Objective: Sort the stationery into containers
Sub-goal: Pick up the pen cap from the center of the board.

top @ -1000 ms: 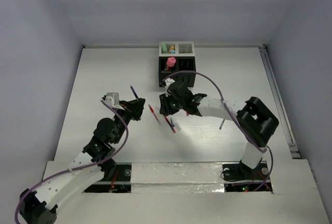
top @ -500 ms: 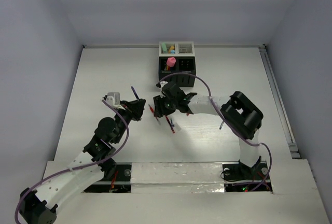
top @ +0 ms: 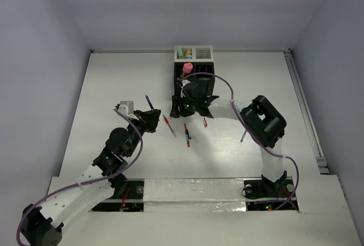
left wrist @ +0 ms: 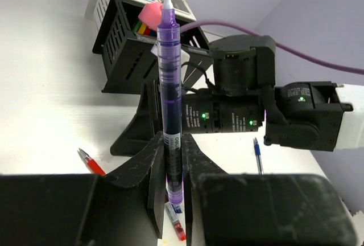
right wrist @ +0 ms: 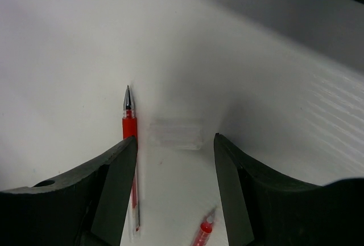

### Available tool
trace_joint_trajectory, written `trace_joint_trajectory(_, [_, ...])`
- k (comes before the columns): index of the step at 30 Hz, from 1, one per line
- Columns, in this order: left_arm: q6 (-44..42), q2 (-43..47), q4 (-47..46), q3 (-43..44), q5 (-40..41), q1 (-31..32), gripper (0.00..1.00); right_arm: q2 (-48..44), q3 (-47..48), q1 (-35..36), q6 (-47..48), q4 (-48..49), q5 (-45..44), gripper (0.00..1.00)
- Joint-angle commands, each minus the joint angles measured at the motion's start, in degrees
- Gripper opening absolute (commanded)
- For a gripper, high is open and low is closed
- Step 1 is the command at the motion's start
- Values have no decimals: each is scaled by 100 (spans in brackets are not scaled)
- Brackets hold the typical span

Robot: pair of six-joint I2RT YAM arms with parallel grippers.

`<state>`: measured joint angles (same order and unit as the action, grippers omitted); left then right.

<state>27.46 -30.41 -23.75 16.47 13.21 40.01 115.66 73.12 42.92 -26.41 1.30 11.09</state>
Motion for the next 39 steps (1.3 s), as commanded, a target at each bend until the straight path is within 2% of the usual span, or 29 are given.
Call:
trace_joint_trajectory(1, [5, -35, -288, -21, -73, -19, 0, 141, 316, 24, 22, 213, -19, 62])
trace_joint_trajectory(7, [13, -96, -306, -21, -73, -19, 0, 317, 668, 24, 162, -59, -116, 63])
trace_joint_trajectory(13, [5, -114, -323, -21, -73, -19, 0, -305, 309, 24, 260, -420, -749, 64])
trace_joint_trajectory(15, [5, -131, -332, -12, -82, -19, 0, -456, 159, 24, 225, -490, -662, 68])
trace_joint_trajectory(19, [5, -149, -341, -12, -73, -19, 0, -606, -166, 93, 93, -455, -161, 69])
trace_joint_trajectory(25, [5, -167, -350, -12, -73, -19, 0, -299, -62, 217, -39, -288, 139, 69])
trace_joint_trajectory(35, [5, -52, -323, -47, -47, -19, 0, 299, 624, 217, 40, -490, -63, 67])
trace_joint_trajectory(39, [-4, -79, -306, -21, -56, -19, 0, 458, 887, 217, 75, -657, -195, 63])
